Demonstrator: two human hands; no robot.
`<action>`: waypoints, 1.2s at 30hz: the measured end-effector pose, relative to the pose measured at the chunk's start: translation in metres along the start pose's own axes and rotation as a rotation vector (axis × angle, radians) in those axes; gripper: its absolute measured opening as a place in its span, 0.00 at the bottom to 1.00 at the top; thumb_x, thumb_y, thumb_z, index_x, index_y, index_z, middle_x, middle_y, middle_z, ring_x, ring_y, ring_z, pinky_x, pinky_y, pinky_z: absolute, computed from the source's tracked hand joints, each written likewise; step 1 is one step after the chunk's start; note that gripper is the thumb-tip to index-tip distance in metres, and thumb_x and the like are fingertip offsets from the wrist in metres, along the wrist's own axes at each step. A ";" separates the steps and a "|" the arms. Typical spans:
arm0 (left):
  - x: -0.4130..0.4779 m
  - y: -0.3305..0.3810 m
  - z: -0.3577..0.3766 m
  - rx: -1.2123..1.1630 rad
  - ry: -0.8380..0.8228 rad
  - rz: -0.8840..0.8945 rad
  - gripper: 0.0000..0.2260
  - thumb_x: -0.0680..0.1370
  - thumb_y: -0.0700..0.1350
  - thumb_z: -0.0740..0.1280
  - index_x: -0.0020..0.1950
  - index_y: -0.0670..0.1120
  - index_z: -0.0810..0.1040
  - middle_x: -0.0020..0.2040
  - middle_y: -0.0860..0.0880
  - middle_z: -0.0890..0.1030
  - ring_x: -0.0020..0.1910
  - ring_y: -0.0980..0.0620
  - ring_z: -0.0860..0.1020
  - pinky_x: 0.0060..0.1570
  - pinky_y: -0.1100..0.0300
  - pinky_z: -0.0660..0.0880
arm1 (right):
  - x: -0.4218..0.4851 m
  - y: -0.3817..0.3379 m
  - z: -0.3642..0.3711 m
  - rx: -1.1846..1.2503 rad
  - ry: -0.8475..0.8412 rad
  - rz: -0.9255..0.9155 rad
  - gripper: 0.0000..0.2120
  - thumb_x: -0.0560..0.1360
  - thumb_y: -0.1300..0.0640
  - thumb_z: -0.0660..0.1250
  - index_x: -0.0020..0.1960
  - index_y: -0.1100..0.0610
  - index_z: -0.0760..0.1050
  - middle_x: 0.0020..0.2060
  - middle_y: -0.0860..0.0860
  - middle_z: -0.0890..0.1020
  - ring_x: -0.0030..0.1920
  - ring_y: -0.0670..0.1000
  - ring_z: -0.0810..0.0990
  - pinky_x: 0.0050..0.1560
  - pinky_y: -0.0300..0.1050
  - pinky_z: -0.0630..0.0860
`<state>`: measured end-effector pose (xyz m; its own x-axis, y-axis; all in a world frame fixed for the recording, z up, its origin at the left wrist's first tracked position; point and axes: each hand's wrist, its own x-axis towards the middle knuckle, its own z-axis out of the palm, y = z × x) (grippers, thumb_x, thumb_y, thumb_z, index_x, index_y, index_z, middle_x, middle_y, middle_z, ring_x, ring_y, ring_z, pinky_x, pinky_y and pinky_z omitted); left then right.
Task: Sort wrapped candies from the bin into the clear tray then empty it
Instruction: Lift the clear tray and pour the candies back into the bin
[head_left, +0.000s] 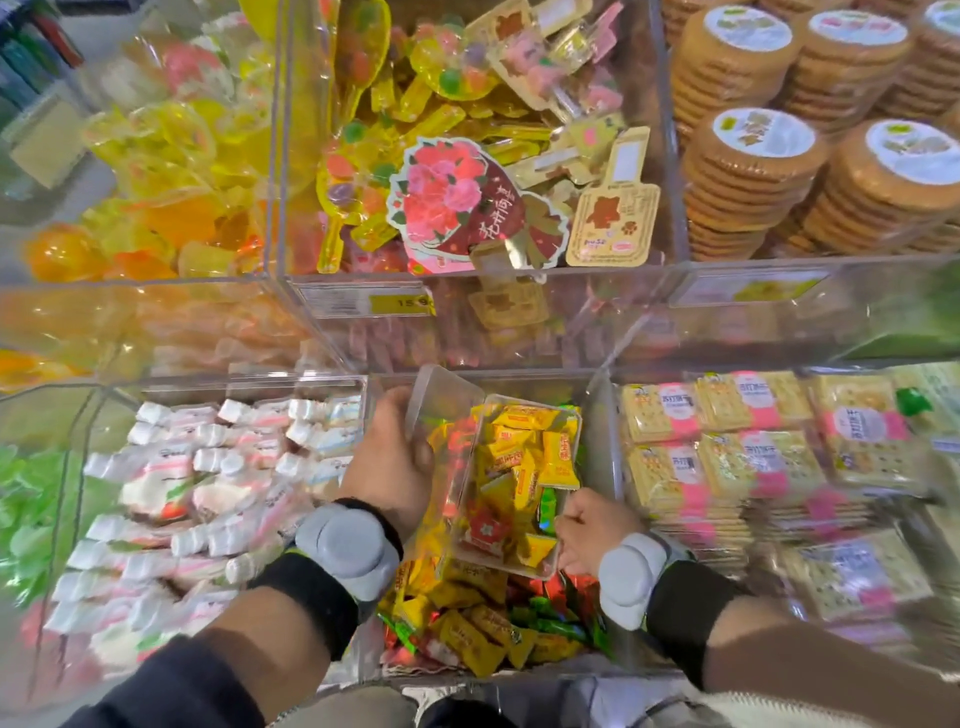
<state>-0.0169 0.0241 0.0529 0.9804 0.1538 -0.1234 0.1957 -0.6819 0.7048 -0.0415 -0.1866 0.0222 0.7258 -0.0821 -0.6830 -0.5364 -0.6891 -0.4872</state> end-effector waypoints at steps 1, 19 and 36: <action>0.001 0.000 0.001 -0.005 0.000 -0.001 0.19 0.74 0.39 0.58 0.64 0.51 0.64 0.47 0.51 0.76 0.40 0.48 0.74 0.39 0.58 0.67 | 0.000 -0.002 0.000 -0.048 -0.007 -0.008 0.12 0.77 0.55 0.60 0.35 0.54 0.65 0.44 0.60 0.83 0.45 0.59 0.83 0.50 0.54 0.80; -0.007 0.046 0.031 -0.474 -0.490 -0.123 0.31 0.74 0.46 0.65 0.73 0.60 0.56 0.68 0.62 0.59 0.69 0.59 0.57 0.62 0.62 0.56 | 0.006 0.017 0.009 -0.356 -0.054 -0.062 0.31 0.73 0.50 0.61 0.71 0.58 0.53 0.49 0.55 0.81 0.48 0.56 0.81 0.39 0.42 0.72; -0.017 0.043 0.082 0.346 -0.359 -0.161 0.47 0.57 0.70 0.69 0.62 0.77 0.35 0.75 0.55 0.45 0.70 0.38 0.57 0.62 0.38 0.61 | -0.005 0.031 0.003 -0.423 -0.181 -0.218 0.30 0.73 0.50 0.58 0.72 0.53 0.52 0.53 0.56 0.77 0.47 0.56 0.76 0.41 0.45 0.67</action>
<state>-0.0232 -0.0661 0.0279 0.8719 0.0624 -0.4857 0.2816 -0.8754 0.3930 -0.0629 -0.2051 0.0083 0.6948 0.1965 -0.6918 -0.1324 -0.9106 -0.3916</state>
